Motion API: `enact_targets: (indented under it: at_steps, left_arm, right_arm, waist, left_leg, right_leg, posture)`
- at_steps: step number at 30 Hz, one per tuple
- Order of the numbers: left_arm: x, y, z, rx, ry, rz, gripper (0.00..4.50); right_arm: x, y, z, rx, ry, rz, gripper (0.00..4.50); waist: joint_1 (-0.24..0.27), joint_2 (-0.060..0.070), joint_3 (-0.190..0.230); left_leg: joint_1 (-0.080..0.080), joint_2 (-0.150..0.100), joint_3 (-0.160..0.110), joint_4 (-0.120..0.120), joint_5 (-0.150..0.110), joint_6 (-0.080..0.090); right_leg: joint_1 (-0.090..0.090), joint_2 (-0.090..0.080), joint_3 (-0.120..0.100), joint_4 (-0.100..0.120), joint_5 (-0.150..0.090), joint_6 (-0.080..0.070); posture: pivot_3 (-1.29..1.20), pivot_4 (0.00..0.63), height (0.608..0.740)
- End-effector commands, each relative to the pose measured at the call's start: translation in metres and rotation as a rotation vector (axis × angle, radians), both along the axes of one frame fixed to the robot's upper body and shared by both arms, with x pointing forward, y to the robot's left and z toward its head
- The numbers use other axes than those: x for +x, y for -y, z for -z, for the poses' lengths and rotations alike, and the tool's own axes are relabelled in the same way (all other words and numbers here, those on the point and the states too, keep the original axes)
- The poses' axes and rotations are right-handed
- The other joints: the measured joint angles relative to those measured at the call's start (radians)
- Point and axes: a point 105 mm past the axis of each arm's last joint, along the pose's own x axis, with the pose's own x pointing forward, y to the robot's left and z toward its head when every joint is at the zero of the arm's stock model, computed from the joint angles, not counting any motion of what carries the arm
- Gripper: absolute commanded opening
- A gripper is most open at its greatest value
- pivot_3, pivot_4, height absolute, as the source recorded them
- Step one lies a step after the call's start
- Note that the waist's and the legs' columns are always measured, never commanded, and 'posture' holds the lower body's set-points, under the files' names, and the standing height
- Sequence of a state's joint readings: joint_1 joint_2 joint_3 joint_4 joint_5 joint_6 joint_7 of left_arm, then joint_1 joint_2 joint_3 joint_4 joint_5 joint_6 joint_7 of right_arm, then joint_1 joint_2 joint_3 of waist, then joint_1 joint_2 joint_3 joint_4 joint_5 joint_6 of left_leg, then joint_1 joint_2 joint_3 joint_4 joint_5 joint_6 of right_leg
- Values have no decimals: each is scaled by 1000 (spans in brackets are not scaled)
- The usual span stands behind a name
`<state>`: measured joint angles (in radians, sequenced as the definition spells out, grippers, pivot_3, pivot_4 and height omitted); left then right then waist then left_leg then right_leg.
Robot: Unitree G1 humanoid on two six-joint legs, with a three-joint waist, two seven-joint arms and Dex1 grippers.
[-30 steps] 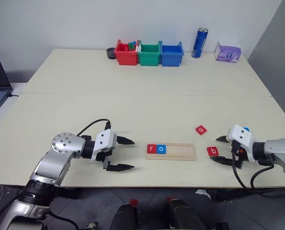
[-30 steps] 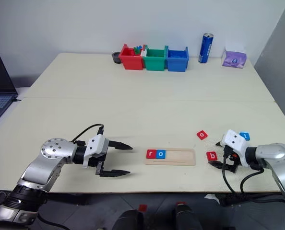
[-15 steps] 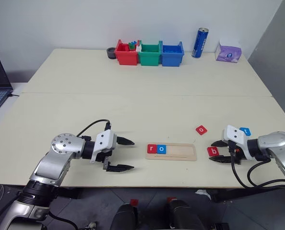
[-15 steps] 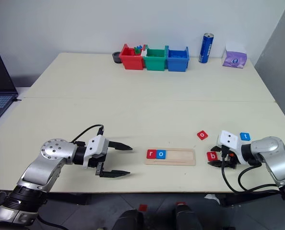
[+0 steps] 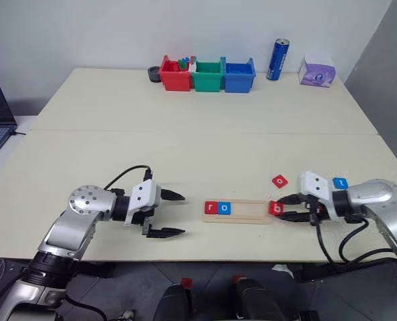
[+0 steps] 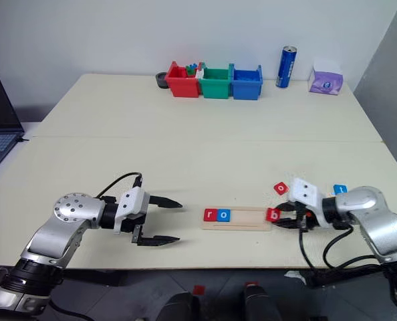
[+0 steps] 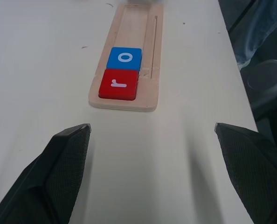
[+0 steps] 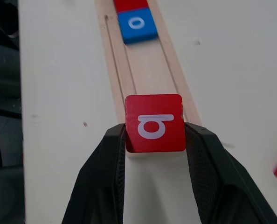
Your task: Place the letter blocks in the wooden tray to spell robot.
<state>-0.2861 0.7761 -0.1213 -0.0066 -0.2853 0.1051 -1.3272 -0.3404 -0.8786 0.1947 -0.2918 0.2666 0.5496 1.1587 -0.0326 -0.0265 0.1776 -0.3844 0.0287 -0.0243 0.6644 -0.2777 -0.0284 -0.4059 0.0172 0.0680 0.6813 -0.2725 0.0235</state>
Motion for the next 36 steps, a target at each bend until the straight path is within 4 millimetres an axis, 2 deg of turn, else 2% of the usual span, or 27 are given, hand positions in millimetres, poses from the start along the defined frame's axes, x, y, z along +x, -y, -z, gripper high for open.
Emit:
enact_targets:
  at_steps: [1, 5, 11, 36]
  left_arm:
    - [2, -2, -8, 12, 40, -7, 4500]
    - [3, -2, -9, 14, 43, -8, 4500]
    - [4, -2, -8, 13, 48, -17, 4500]
    - [3, 5, -10, 5, 57, -18, 4500]
  right_arm:
    - [7, -22, 0, -44, 50, -35, 1457]
    - [20, -36, 4, -57, 60, -29, 1457]
    - [27, -42, 7, -88, 60, -46, 1457]
    - [26, -54, 8, -90, 48, -93, 1457]
  waist:
    - [0, 0, 0]
    - [1, 0, 0]
    - [2, 0, 0]
    - [1, 0, 0]
  left_leg:
    - [0, 0, 0, 0, 0, 0]
    - [0, 0, 0, 0, 0, 0]
    - [-2, -1, 0, 0, 0, 0]
    - [-2, 0, 0, 0, 0, 0]
  right_leg:
    - [0, 0, 0, 0, 0, 0]
    - [0, 0, 0, 0, 0, -1]
    - [-1, -1, -2, -1, 3, -4]
    - [-1, -1, -3, 0, 3, -5]
  posture:
    - [0, 150, 740]
    - [0, 150, 740]
    - [0, 150, 740]
    - [0, 150, 740]
